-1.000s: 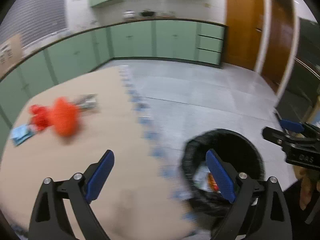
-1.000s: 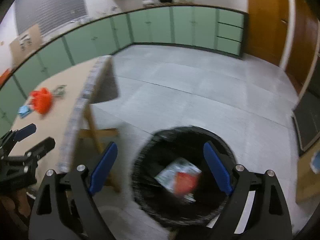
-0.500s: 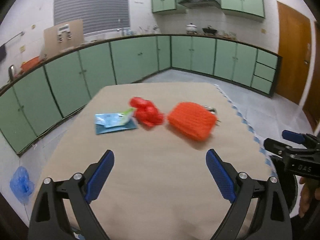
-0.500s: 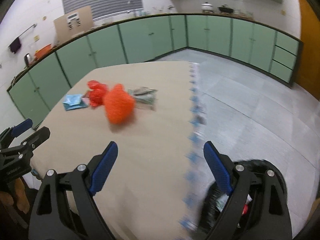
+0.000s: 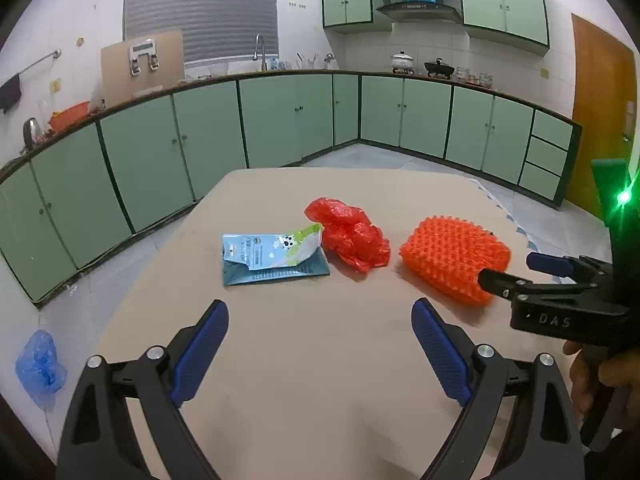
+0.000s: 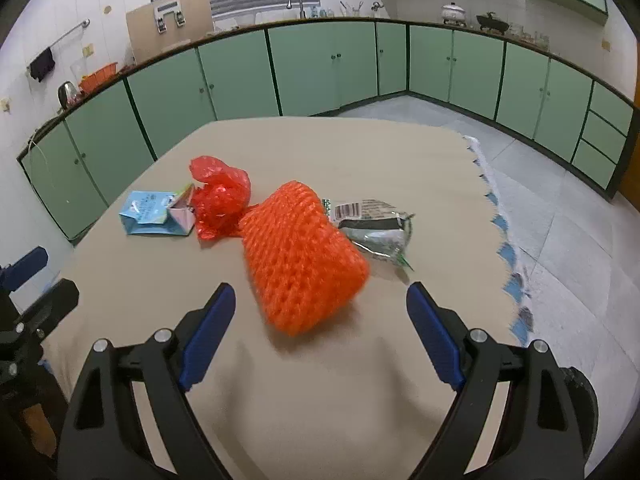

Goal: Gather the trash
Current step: 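Grasp the orange foam net with the right gripper while the left gripper grasps the silver wrapper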

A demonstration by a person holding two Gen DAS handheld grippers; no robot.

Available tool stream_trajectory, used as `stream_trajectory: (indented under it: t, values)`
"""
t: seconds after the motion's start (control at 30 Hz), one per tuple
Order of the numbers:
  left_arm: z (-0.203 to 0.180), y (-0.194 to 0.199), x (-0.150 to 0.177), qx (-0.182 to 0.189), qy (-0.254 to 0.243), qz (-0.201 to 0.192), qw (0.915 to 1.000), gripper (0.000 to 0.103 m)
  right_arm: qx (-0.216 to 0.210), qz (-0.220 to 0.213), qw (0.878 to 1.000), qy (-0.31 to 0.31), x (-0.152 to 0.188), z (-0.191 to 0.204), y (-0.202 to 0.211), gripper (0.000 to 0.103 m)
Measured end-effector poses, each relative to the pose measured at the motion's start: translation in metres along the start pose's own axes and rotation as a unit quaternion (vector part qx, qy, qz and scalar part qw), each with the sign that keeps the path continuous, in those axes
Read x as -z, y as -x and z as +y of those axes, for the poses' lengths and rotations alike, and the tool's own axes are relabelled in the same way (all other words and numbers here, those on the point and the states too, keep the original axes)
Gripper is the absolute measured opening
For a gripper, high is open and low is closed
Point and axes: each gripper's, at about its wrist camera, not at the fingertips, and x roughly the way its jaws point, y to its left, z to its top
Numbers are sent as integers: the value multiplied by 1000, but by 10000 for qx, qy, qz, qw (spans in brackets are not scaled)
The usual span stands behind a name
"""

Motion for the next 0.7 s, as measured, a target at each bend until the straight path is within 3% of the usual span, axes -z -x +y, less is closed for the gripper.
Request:
stream_trajectory:
  t: [0.07, 0.13, 0.23, 0.4, 0.7]
  values:
    - [2, -8, -1, -4, 4, 12, 10000, 91, -34, 82, 10000, 26, -1, 1, -10, 83]
    - [3, -18, -2, 13, 2, 46, 10000, 91, -124, 202, 9997, 42, -1, 2, -18, 55]
    - [5, -27, -3, 32, 43, 93, 9999, 90, -370, 296, 9989, -68, 0, -1, -22, 32]
    - [2, -30, -4, 46, 56, 88, 9999, 90, -474, 106, 9988, -99, -2, -3, -7, 22]
    - [-20, -32, -9, 186, 1, 44, 9998, 90, -365, -180, 9987, -309, -8, -30, 18, 21]
